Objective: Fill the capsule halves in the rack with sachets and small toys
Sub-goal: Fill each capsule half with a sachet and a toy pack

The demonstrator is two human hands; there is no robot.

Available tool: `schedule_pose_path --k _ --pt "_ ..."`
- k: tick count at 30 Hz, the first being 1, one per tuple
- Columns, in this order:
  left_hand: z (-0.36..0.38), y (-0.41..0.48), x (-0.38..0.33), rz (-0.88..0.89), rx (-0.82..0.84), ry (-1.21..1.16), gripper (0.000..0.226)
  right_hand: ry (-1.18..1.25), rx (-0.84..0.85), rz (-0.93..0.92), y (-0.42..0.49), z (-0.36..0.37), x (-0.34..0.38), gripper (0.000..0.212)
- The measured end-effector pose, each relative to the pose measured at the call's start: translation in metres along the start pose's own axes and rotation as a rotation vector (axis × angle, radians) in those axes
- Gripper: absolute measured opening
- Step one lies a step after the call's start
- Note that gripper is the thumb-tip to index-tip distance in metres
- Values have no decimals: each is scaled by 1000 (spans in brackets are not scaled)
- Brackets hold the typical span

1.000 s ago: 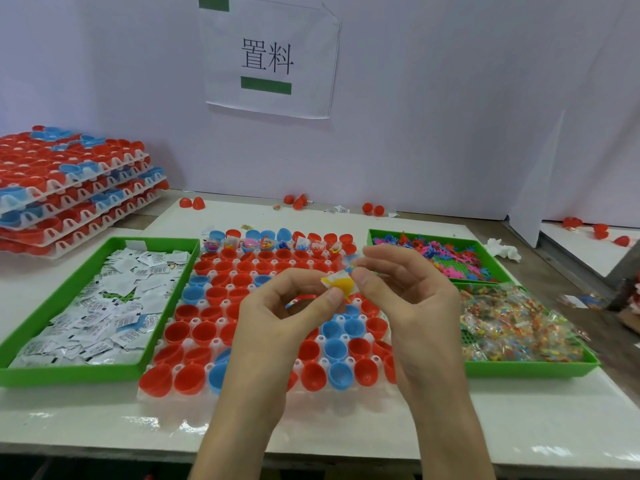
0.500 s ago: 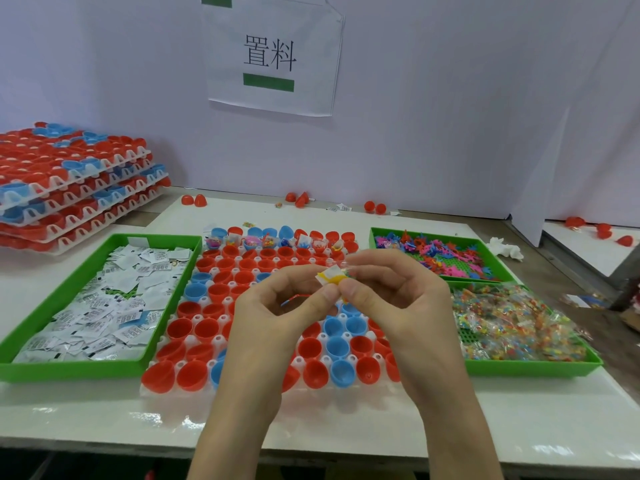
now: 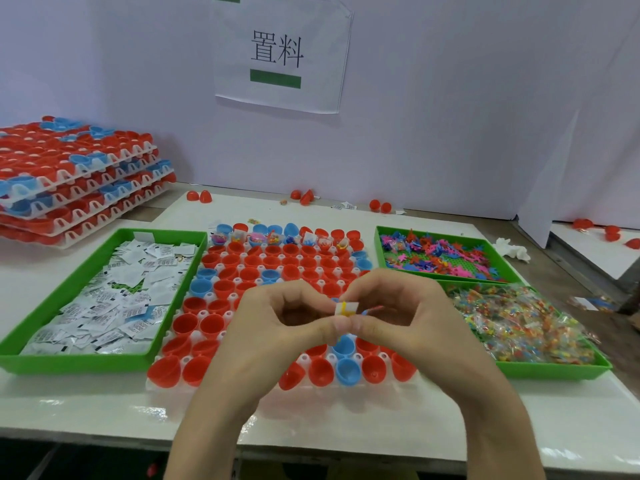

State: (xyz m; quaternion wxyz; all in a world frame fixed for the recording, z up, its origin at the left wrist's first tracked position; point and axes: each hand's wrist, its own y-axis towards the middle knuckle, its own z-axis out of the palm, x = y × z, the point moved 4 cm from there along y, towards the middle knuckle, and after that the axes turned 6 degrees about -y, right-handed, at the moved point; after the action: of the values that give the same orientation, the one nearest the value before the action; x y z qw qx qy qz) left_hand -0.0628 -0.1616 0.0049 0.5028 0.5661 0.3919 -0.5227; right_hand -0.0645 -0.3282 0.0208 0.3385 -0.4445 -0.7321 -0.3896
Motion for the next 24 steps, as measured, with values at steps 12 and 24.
schedule_pose_path --k 12,24 --pt "-24 -7 -15 132 -232 10 35 -267 -126 -42 66 -39 3 17" --pt "-49 -9 -7 194 -361 -10 10 -614 -287 222 169 -63 -123 19"
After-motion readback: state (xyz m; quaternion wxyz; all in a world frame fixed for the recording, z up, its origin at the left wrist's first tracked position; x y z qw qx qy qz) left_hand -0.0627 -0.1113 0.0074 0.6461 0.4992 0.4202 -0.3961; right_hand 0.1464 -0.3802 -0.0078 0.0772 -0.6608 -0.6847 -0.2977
